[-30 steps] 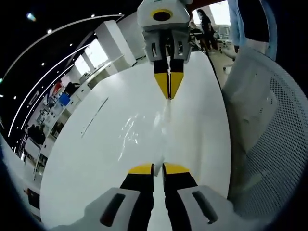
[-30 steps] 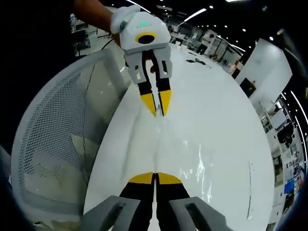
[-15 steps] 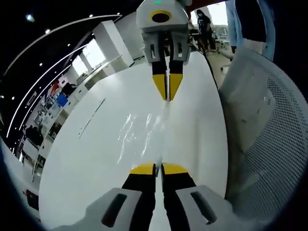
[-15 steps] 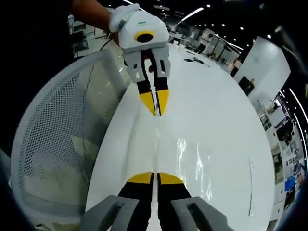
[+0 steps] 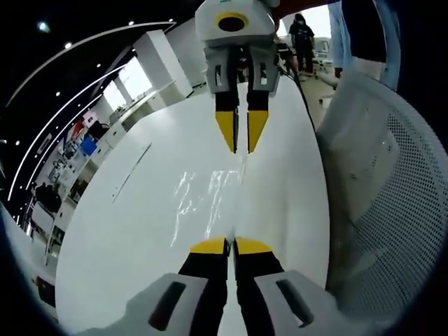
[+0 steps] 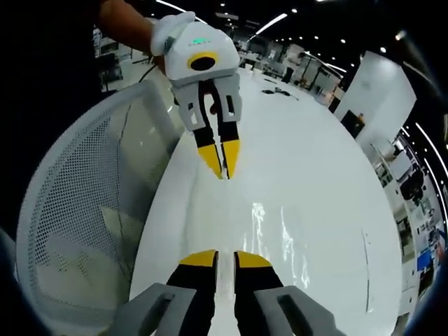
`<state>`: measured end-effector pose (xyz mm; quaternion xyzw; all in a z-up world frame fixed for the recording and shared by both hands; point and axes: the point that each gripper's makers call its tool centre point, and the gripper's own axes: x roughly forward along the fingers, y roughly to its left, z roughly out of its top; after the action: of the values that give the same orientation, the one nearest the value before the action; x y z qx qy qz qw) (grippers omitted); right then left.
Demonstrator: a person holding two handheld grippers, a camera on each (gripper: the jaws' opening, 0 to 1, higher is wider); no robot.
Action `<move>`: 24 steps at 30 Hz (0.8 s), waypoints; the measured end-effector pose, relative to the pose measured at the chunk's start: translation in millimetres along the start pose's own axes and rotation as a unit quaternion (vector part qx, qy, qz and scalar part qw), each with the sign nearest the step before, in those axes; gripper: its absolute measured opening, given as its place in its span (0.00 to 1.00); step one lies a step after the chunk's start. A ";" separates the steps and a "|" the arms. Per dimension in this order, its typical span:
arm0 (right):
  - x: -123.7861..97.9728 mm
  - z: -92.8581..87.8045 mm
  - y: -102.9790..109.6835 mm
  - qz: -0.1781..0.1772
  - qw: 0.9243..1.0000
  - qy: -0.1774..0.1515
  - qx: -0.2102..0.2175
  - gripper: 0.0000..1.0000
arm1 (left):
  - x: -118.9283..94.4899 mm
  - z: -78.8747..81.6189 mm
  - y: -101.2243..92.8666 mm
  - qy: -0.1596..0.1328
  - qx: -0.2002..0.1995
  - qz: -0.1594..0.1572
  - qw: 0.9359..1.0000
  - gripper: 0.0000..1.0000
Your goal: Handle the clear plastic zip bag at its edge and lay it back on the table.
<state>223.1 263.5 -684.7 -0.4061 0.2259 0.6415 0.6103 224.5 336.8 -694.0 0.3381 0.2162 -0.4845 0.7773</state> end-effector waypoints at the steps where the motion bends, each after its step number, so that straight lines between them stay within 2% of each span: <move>1: 0.7 1.6 0.5 0.000 1.000 -0.002 0.000 0.06 | -0.1 0.6 0.0 -0.001 -0.001 0.000 1.000 0.00; 17: 19.6 28.6 5.3 0.003 1.000 -0.026 -0.003 0.07 | 2.9 6.9 -4.9 -0.008 -0.014 -0.012 1.000 0.00; 24: 27.5 40.2 4.8 0.004 0.999 -0.032 -0.006 0.07 | 4.2 11.8 -7.1 -0.011 -0.004 -0.015 1.000 0.00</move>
<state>210.6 310.8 -684.7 -0.3881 0.2038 0.6583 0.6120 220.1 323.4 -691.0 0.3262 0.2146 -0.4989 0.7737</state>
